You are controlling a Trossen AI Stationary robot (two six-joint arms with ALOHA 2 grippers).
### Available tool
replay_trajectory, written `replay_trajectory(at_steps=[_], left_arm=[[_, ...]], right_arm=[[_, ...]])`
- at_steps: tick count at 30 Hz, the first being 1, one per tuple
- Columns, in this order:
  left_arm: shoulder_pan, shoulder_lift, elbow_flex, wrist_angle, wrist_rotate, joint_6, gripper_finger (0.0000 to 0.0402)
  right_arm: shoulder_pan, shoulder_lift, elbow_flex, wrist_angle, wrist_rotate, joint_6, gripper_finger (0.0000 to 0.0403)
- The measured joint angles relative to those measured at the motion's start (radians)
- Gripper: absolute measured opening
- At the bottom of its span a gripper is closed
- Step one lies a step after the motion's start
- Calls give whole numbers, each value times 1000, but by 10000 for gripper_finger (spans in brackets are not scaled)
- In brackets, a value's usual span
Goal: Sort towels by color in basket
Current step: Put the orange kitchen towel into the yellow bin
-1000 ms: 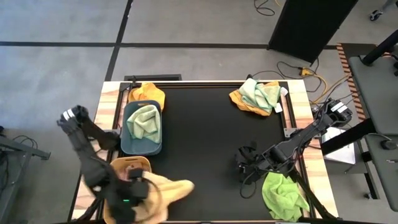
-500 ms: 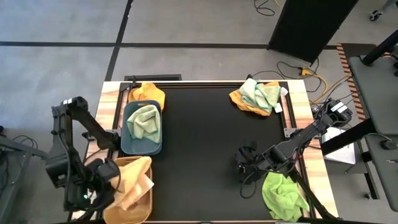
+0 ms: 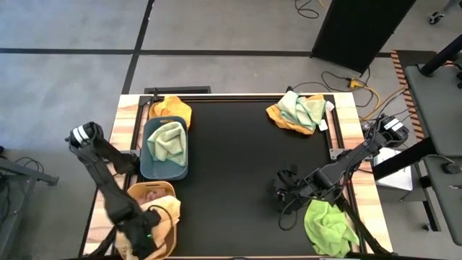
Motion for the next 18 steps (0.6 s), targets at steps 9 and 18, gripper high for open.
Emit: replay_trajectory(at_steps=[9, 18], left_arm=[[132, 123, -100, 149, 92, 308, 27], [122, 150, -42, 134, 193, 339, 140]], right_arm=[[0, 0, 0, 0, 0, -2, 237], [0, 0, 0, 0, 0, 1, 254]])
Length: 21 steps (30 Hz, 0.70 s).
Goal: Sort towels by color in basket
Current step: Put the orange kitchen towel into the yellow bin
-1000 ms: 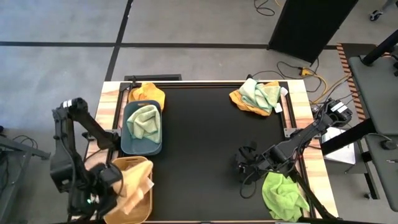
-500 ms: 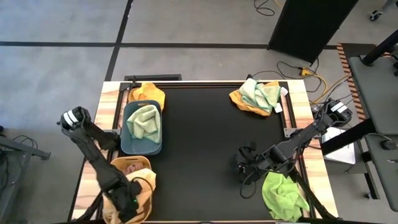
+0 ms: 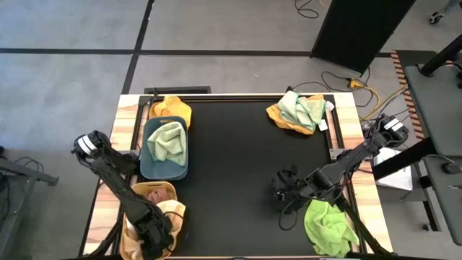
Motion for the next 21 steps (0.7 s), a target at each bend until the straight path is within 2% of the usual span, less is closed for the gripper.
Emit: replay_trajectory(at_steps=[3, 5, 9, 11, 15, 18, 21], left_arm=[[-6, -43, 57, -16, -31, -5, 166], [-8, -69, 107, -51, -88, -5, 174], [-7, -106, 233, -237, -302, 12, 177], [-6, -106, 292, -326, -374, 35, 177], [-6, -98, 356, -339, -570, 157, 176], [-4, -83, 347, -274, -594, 237, 164], [-4, -75, 288, -192, -568, 271, 134]], right_arm=[[0, 0, 0, 0, 0, 0, 257], [0, 0, 0, 1, 0, 0, 259], [0, 0, 0, 1, 16, 0, 255], [0, 0, 0, 1, 25, 0, 253], [0, 0, 0, 1, 26, 0, 253], [0, 0, 0, 0, 27, 0, 258], [0, 0, 0, 0, 27, 0, 264]])
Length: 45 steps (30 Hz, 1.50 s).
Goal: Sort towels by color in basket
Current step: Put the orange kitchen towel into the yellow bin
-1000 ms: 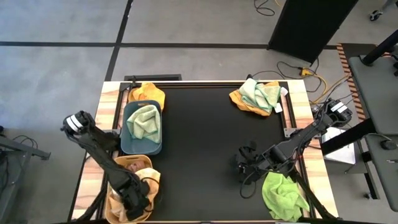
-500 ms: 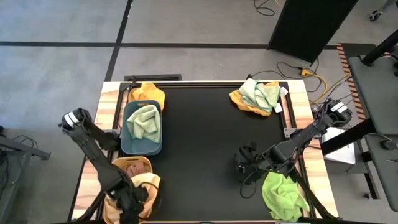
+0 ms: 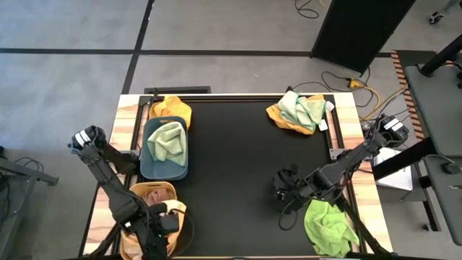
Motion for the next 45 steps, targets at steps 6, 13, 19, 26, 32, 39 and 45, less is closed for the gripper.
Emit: replay_trajectory(at_steps=[6, 13, 19, 26, 32, 39, 45], left_arm=[[0, 1, -188, 105, 108, -68, 17], [-4, -10, -389, 219, 209, -167, 12], [-3, -8, -488, 386, 236, -237, 8], [-4, -18, -413, 324, 226, -214, 60], [-9, -31, -235, 105, 200, -140, 112], [-1, -32, -93, -152, -88, -36, 127], [14, -33, -205, -59, -166, 3, 114]], right_arm=[[0, 0, 0, 0, 0, 0, 270], [0, 0, 0, -2, 0, 0, 258], [0, 0, 0, -1, 0, 0, 254], [0, 0, 0, 0, 0, 0, 268], [-10, 0, -2, -10, 93, 72, 276], [-153, 0, -25, -14, 181, 158, 288], [-373, 0, -60, -14, 181, 157, 297]])
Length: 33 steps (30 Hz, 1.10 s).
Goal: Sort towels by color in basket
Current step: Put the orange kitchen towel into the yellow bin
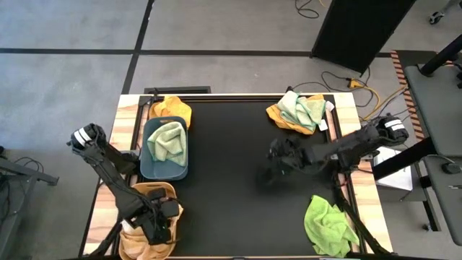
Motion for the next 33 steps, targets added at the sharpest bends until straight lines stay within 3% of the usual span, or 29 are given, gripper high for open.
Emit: replay_trajectory(at_steps=[7, 12, 16, 18, 24, 30, 33], left_arm=[[0, 0, -235, 159, 124, -62, 97], [1, -5, -280, 229, 150, -66, 98], [0, -2, -212, 156, 171, -46, 102], [-1, -3, -155, 105, 175, -25, 103], [-1, -3, 11, -16, 131, 76, 103], [-3, -1, 156, -377, -32, 76, 103], [-3, -5, 196, -478, -121, 72, 103]], right_arm=[[-287, 0, -52, 1, -1, -63, 305], [-470, 8, -78, 54, -29, -125, 308], [-519, 47, -95, 214, -176, -293, 298], [-518, 80, -95, 297, -184, -362, 291], [-573, 251, -72, 490, -182, -457, 265], [-631, 390, -34, 511, -44, -416, 236], [-634, 424, -34, 510, -61, -414, 224]])
